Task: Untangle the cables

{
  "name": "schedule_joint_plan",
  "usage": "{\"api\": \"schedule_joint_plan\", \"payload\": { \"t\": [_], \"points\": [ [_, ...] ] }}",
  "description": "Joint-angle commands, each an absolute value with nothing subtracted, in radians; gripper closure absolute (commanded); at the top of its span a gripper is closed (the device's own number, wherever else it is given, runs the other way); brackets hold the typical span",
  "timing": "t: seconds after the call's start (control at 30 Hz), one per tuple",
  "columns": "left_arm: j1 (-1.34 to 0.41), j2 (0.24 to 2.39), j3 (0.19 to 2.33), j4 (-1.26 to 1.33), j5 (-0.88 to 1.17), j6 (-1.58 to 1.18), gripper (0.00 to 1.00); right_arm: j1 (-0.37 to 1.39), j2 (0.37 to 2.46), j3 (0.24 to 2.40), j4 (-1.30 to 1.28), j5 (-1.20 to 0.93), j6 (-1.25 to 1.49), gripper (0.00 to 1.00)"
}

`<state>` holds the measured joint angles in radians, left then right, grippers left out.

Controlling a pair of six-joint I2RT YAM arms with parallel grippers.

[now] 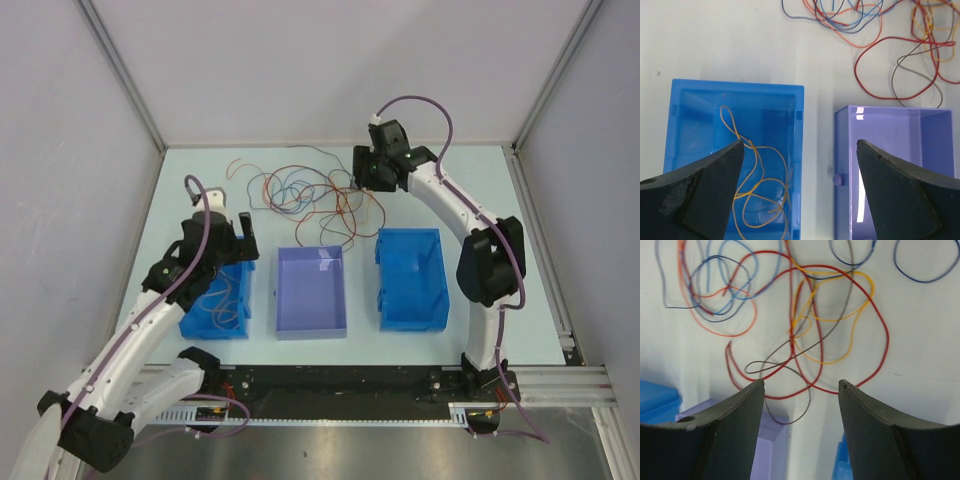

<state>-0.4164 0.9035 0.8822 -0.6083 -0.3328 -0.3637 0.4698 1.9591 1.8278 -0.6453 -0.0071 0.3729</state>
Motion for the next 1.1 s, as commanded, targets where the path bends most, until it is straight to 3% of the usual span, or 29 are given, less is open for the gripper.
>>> {"api": "schedule_joint_plan", "payload": {
  "t": [0.0, 0.63, 1.07],
  "points": [
    [-0.407, 0.848, 0.881, -0.600, -0.301, -0.347, 0.00, 0.411, 2.006, 1.884, -0.686, 0.031, 0.368, 0.35],
    [-0.408, 0.721, 0.787, -0.657, -0.273, -0.396, 0.00, 0.328, 2.419, 2.301, -0.690, 0.037, 0.413, 0.41],
    [-0.406, 0.733, 0.785, -0.649, -0.270, -0.391, 0.00, 0.337, 2.531, 2.358, -0.563, 0.028, 0.413, 0.50]
  ]
}}
